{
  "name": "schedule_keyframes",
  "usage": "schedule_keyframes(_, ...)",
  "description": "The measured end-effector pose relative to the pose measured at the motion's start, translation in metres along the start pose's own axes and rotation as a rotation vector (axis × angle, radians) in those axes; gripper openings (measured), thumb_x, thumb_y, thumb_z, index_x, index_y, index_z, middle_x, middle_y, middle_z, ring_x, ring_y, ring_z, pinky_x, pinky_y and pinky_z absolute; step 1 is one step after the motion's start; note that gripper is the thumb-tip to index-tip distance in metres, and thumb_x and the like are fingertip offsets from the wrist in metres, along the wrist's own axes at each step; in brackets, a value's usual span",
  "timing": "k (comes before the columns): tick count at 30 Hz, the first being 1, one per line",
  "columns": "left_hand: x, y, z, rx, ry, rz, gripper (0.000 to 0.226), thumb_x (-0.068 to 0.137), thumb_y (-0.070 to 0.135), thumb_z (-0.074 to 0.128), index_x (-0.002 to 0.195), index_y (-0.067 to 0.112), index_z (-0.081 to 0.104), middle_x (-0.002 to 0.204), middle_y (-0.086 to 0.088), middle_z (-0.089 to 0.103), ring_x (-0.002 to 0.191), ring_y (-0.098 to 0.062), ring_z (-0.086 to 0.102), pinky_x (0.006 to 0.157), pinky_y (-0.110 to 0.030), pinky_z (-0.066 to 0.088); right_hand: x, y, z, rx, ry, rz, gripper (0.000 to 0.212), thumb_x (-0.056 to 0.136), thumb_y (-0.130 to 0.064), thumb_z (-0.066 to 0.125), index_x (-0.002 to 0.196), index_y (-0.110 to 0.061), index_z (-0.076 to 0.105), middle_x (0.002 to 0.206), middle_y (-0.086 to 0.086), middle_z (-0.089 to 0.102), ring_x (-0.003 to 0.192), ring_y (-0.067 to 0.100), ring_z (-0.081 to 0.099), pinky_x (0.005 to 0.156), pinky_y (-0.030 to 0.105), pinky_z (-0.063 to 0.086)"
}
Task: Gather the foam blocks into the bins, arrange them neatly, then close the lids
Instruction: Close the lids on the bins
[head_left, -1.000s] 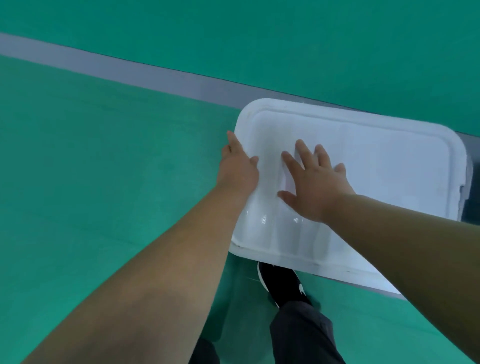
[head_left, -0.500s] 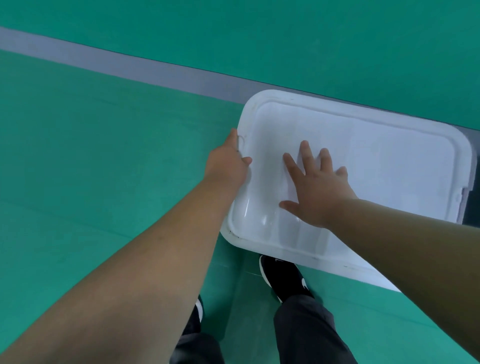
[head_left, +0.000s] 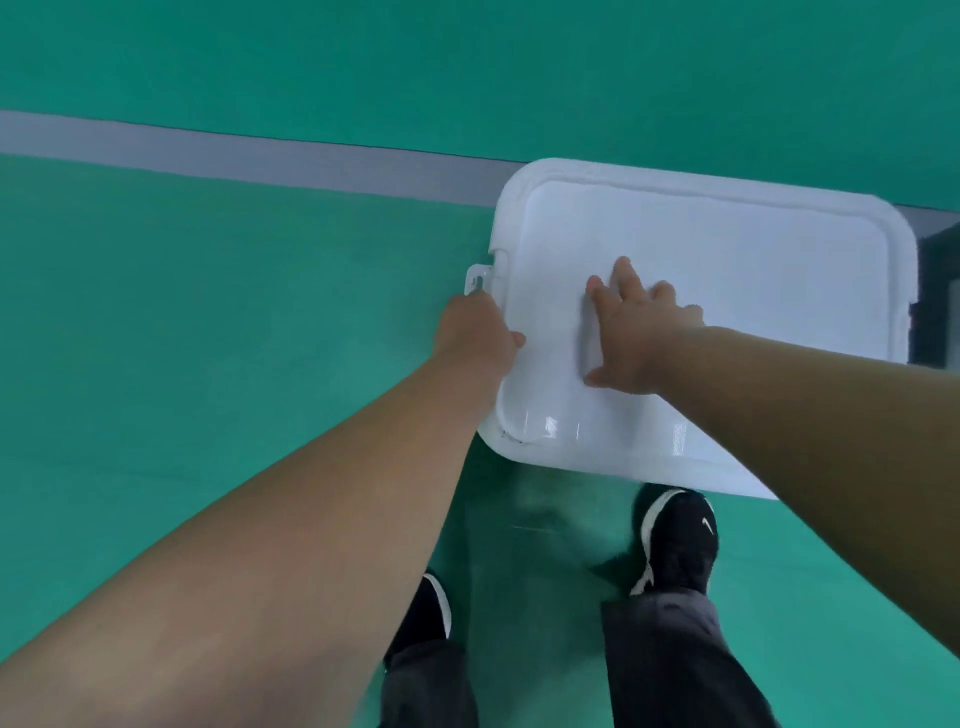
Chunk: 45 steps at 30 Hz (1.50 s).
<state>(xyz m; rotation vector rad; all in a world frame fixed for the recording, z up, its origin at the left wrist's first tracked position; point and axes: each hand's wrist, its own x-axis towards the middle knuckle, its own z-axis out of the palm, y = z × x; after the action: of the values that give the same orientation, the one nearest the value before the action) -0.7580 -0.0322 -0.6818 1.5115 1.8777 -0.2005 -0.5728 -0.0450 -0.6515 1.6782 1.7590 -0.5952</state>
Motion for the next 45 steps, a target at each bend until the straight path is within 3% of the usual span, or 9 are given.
schedule_keyframes(3,-0.004,-0.005,0.005,0.077,-0.009,0.050,0.041,0.096,0.043,0.064,0.119,0.010,0.060,0.110,-0.009,0.062,0.099,-0.028,0.062,0.075,-0.036,0.050,-0.005,-0.028,0.001,0.081,0.118,-0.057,0.091,0.087,-0.057,0.059,0.159,-0.021,0.017,0.168,-0.002,-0.010,0.147,0.040,0.019,0.108,0.061,0.037)
schedule_keyframes(7,0.001,-0.016,0.006,-0.020,-0.011,0.042,0.046,0.095,0.049,0.064,0.124,0.013,0.063,0.115,-0.010,0.057,0.103,-0.029,0.059,0.083,-0.040,0.054,-0.004,-0.043,0.016,0.093,0.076,-0.125,0.096,0.091,-0.068,0.056,0.159,-0.044,-0.006,0.169,-0.007,-0.018,0.156,0.041,-0.004,0.117,0.071,0.019)
schedule_keyframes(10,0.008,-0.021,0.010,-0.119,0.056,-0.050,0.073,0.083,0.053,0.078,0.140,0.018,0.049,0.130,-0.007,0.050,0.115,-0.028,0.054,0.097,-0.046,0.051,-0.001,-0.037,0.031,0.096,0.100,-0.135,0.098,0.092,-0.070,0.055,0.158,-0.046,-0.013,0.168,-0.009,-0.024,0.157,0.039,-0.010,0.117,0.069,0.024)
schedule_keyframes(15,0.005,-0.026,0.007,-0.499,-0.086,-0.228,0.067,0.079,0.046,0.087,0.126,0.011,0.054,0.117,-0.002,0.065,0.095,-0.023,0.066,0.076,-0.037,0.052,0.003,-0.034,0.038,0.141,0.111,-0.144,0.099,0.093,-0.069,0.056,0.158,-0.048,-0.016,0.167,-0.011,-0.027,0.157,0.035,-0.013,0.118,0.067,0.026)
schedule_keyframes(25,-0.004,-0.009,0.019,-0.219,0.099,-0.121,0.032,0.094,0.038,0.068,0.115,0.015,0.071,0.106,-0.005,0.070,0.094,-0.028,0.066,0.065,-0.029,0.043,0.009,-0.023,0.032,0.131,0.076,-0.188,0.100,0.093,-0.064,0.060,0.157,-0.051,-0.016,0.168,-0.017,-0.025,0.158,0.031,-0.010,0.112,0.062,0.040)
schedule_keyframes(29,-0.007,0.003,0.021,0.027,0.152,-0.150,0.029,0.099,0.030,0.058,0.116,0.009,0.068,0.112,-0.010,0.069,0.096,-0.029,0.064,0.072,-0.033,0.044,0.010,-0.009,0.022,0.101,0.073,-0.247,0.092,0.099,-0.040,0.062,0.159,-0.053,-0.006,0.168,-0.021,-0.018,0.159,0.026,-0.003,0.106,0.057,0.047)
schedule_keyframes(34,-0.018,0.024,0.014,0.219,0.082,-0.148,0.032,0.102,0.018,0.049,0.130,0.005,0.058,0.133,-0.013,0.059,0.122,-0.031,0.057,0.093,-0.036,0.050,0.005,0.035,0.018,0.241,0.075,-0.320,0.073,0.098,-0.028,0.051,0.162,-0.042,0.020,0.169,-0.025,-0.006,0.158,0.014,0.009,0.119,0.046,0.034)
schedule_keyframes(38,-0.037,0.068,0.028,0.202,0.221,0.051,0.068,0.089,0.008,0.052,0.153,0.003,0.030,0.164,-0.014,0.020,0.148,-0.030,0.029,0.120,-0.038,0.032,-0.003,0.086,0.029,0.396,0.241,-0.104,0.054,0.099,-0.025,0.049,0.152,-0.018,0.042,0.169,-0.006,0.017,0.146,0.028,0.034,0.113,0.042,0.037)
schedule_keyframes(45,-0.033,0.189,0.086,0.287,0.025,0.503,0.058,0.095,0.014,0.050,0.152,0.007,0.037,0.171,-0.008,0.014,0.155,-0.029,0.020,0.122,-0.039,0.026,-0.007,0.208,0.062,0.409,0.424,0.279,0.051,0.094,-0.015,0.046,0.144,-0.004,0.040,0.155,0.012,0.031,0.132,0.035,0.041,0.110,0.045,0.038)
